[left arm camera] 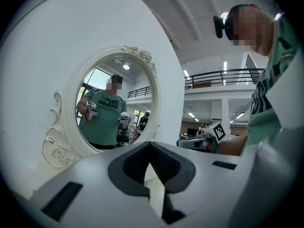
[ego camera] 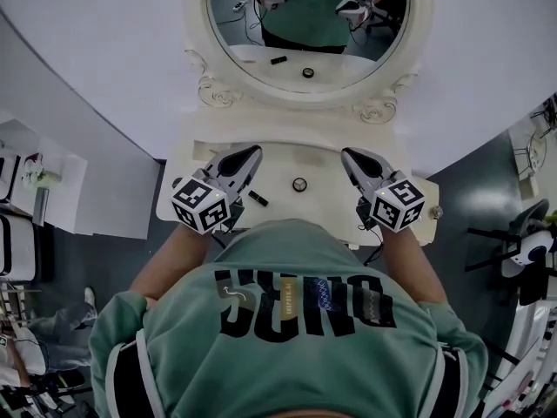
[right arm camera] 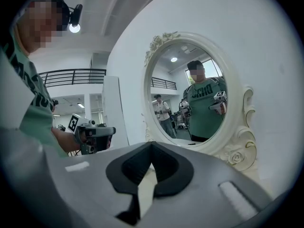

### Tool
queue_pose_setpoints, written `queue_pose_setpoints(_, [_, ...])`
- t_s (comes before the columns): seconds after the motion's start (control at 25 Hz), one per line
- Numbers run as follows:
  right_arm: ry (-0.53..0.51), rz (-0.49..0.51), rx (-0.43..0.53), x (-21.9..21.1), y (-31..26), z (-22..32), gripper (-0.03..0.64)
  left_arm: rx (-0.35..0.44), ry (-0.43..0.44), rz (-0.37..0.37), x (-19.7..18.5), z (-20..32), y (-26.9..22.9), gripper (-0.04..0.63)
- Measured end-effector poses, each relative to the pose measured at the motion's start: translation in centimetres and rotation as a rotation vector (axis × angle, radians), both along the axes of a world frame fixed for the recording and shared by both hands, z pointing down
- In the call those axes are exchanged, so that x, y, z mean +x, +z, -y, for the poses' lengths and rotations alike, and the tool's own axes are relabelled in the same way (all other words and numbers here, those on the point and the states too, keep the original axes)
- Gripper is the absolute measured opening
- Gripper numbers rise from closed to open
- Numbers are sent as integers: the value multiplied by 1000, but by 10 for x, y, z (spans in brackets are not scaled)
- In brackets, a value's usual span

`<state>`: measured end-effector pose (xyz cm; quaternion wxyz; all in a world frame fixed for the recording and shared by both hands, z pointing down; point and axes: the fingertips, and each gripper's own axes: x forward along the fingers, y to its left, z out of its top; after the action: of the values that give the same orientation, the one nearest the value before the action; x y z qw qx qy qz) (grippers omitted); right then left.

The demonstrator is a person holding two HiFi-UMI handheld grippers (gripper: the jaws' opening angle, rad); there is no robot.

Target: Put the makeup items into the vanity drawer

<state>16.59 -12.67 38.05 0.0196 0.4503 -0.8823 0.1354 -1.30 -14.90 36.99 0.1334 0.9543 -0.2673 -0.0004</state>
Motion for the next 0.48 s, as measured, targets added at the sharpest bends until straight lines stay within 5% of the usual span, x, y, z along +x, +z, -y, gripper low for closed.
queue_pose_setpoints(0.48, [-16,-28,7,4,2,6,6,2,8,14,8,8,4,5])
